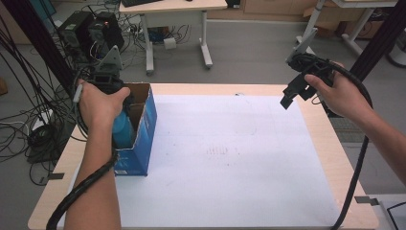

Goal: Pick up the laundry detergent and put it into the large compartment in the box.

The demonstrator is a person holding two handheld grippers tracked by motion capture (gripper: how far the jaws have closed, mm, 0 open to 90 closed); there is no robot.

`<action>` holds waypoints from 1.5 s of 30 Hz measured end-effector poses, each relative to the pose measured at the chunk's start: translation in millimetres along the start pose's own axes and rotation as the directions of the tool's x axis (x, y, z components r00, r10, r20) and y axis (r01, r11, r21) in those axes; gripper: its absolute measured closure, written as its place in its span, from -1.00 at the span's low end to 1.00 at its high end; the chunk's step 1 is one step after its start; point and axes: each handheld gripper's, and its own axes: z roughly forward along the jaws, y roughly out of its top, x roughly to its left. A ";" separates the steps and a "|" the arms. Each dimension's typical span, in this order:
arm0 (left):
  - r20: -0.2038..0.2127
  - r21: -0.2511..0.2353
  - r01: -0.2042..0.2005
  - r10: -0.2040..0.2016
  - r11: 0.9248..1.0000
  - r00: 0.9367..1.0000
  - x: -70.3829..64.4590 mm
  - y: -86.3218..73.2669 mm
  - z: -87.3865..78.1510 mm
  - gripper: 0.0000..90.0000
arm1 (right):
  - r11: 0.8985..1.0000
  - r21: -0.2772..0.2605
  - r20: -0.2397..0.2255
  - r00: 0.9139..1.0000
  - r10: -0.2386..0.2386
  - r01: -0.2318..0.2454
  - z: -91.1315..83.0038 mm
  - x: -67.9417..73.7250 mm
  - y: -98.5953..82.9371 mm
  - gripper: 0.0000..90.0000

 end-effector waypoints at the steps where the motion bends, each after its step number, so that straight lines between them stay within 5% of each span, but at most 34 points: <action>1: 0.000 0.000 0.000 0.000 1.000 1.000 0.0 0.0 0.0 -0.14 | 1.000 0.000 0.000 1.000 0.000 0.000 0.0 0.0 0.0 -0.92; 35: 0.001 0.061 -0.018 0.018 0.998 1.000 -1.9 6.4 46.3 -0.14 | 1.000 -0.028 0.004 1.000 0.002 -0.001 7.0 1.6 0.3 -0.92; 45: -0.003 0.055 -0.010 0.010 0.998 1.000 -3.6 7.5 47.8 -0.14 | 1.000 -0.022 -0.008 1.000 0.004 -0.004 11.1 -3.1 1.4 -0.91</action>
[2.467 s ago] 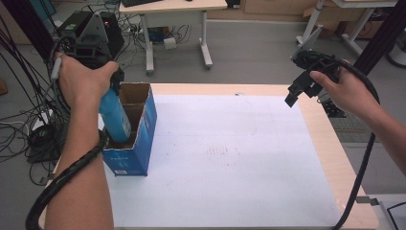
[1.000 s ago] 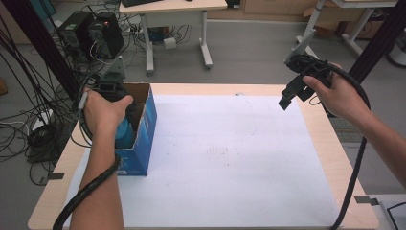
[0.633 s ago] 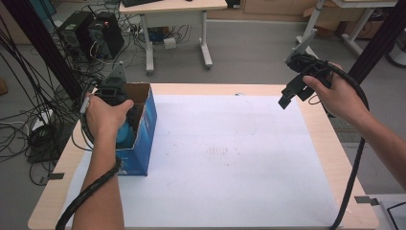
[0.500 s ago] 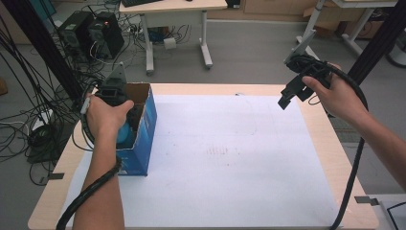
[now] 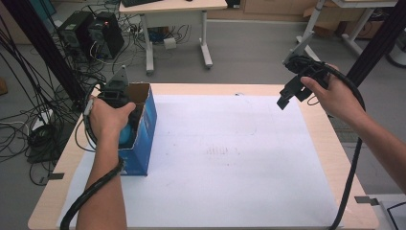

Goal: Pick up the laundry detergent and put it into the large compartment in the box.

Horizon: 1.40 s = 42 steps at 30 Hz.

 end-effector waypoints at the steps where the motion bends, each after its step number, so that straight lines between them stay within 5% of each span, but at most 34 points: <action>1: 0.000 0.000 0.002 -0.002 1.000 1.000 -0.2 0.2 0.3 -0.14 | 1.000 -0.004 0.001 1.000 -0.002 0.002 -0.5 -0.7 -0.9 -0.92; 32: 0.008 -0.018 0.010 -0.010 1.000 1.000 1.4 -1.4 0.8 -0.17 | 1.000 -0.008 0.002 1.000 0.003 -0.003 -1.3 -4.2 -2.4 -0.92; 42: 0.007 -0.076 0.012 -0.011 0.997 1.000 4.7 -13.2 -33.1 -0.37 | 1.000 -0.012 -0.006 1.000 0.003 -0.003 -2.8 -4.9 -4.5 -0.92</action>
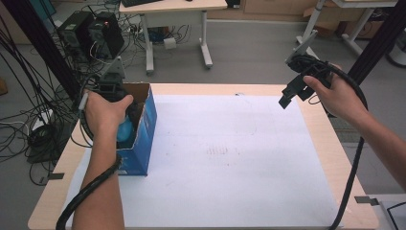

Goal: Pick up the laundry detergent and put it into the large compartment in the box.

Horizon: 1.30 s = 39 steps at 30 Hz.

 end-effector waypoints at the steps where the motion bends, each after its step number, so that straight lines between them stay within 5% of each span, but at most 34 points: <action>1: 0.003 -0.008 0.002 -0.002 1.000 1.000 0.3 -2.5 -4.6 -0.39 | 1.000 -0.001 0.000 1.000 -0.001 0.001 -1.2 1.0 -1.3 -0.92; 14: 0.028 -0.038 0.003 -0.002 0.999 1.000 2.5 -15.3 -25.5 -0.79 | 1.000 -0.009 -0.004 1.000 -0.005 0.005 -7.7 2.0 -10.7 -0.92; 29: 0.018 -0.117 0.018 -0.016 0.993 1.000 4.8 -40.5 -67.1 -0.83 | 1.000 -0.030 -0.017 1.000 -0.004 0.003 -16.5 0.1 -22.5 -0.92; 39: 0.043 -0.140 -0.007 0.013 0.990 0.999 -9.6 -49.0 -83.0 -0.84 | 0.999 -0.044 -0.023 1.000 0.006 -0.007 -24.9 -2.2 -32.5 -0.92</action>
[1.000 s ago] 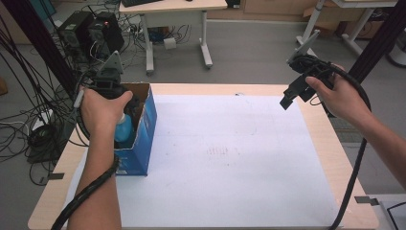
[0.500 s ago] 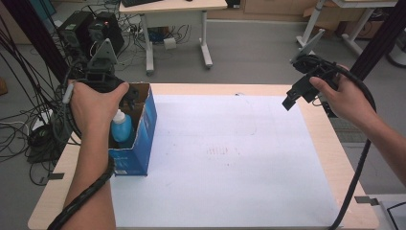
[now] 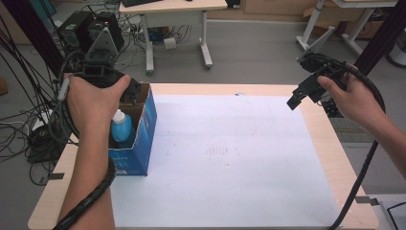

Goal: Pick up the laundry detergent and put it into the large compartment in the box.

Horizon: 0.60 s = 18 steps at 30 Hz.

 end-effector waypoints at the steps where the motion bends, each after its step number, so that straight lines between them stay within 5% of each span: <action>1: 0.000 0.000 0.000 0.000 1.000 1.000 0.0 0.0 0.0 -0.84 | 1.000 0.000 0.001 1.000 0.000 0.000 -0.7 0.3 -0.5 -0.92; 18: 0.056 -0.011 -0.124 0.125 0.992 0.991 -55.2 9.4 4.0 -0.86 | 1.000 0.004 -0.003 1.000 -0.011 0.011 -2.3 3.7 0.3 -0.92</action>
